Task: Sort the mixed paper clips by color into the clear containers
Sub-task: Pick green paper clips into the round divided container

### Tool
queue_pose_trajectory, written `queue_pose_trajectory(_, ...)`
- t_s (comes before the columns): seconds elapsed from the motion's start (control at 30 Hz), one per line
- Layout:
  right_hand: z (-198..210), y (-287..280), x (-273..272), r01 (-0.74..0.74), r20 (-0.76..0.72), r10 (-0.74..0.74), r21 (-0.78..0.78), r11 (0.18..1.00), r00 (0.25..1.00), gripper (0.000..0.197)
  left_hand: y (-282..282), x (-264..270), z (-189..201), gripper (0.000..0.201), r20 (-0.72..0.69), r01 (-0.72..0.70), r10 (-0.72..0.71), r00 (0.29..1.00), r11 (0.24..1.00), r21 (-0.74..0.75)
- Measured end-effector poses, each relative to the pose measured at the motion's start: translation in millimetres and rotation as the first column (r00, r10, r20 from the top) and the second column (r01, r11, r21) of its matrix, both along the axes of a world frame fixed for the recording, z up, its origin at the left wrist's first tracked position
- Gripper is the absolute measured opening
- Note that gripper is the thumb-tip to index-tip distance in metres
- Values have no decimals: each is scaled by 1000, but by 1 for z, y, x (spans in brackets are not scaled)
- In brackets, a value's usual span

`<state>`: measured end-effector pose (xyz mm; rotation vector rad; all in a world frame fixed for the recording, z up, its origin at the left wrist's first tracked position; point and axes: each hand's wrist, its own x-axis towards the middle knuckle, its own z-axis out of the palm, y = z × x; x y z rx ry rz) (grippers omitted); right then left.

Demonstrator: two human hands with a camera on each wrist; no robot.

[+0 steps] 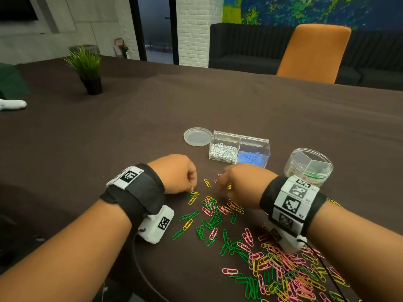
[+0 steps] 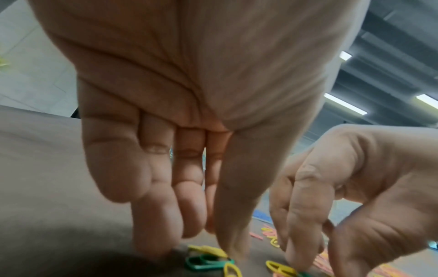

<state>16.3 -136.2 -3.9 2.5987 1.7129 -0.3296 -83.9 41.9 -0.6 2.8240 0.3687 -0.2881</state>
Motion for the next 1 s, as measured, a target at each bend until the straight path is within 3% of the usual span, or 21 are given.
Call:
queue_pose_trajectory(0.1,-4,11,-10,-78,-75,76,-19,997,994,22,-6,1,-2,10,-39,4,-2,999,999,44)
queue_pose_trajectory(0.27,-11,14,-5,-41,-139,43,20,999,989,12,-12,4,1,3,-108,52,-38,993,989,137)
queue_pose_trajectory(0.43,-10,1,4,107,-331,-68,101,989,941,8,-10,3,-1,13,-87,43,-28,996,984,172)
queue_pose_trajectory(0.53,-7,-7,7,225,-444,-126,179,958,887,11,-8,3,-3,13,-75,8,0,997,994,108)
queue_pose_trajectory(0.6,-5,-12,6,329,-625,-140,197,924,768,12,-6,1,-4,15,-46,-2,4,999,999,34)
queue_pose_trajectory(0.63,-5,-15,5,390,-747,-125,191,901,653,13,-4,0,-5,19,-28,4,-4,1000,1000,-4)
queue_pose_trajectory(0.7,-4,-21,4,521,-955,-47,118,845,293,15,2,-2,-5,23,8,16,-16,1000,995,-95)
queue_pose_trajectory(0.77,-2,-27,4,580,-993,81,13,815,-91,9,6,-4,-4,27,19,-24,31,999,960,-280)
queue_pose_trajectory(0.8,-1,-29,4,584,-967,140,-11,812,-213,11,7,-4,-2,28,13,-68,80,997,906,-417)
queue_pose_trajectory(0.87,1,-31,3,584,-926,206,-19,812,-316,13,7,-6,-1,28,-18,-148,188,982,706,-693)
queue_pose_trajectory(0.93,2,-30,2,604,-930,187,-46,796,-316,9,7,-8,-1,27,-49,-178,238,970,561,-809)
queue_pose_trajectory(0.97,2,-29,2,624,-943,156,-67,779,-296,12,8,-8,-2,26,-57,-191,246,968,565,-803)
queue_pose_trajectory(1.0,0,-29,4,645,-957,122,-81,760,-264,18,9,-7,-4,23,-48,-200,248,967,636,-746)
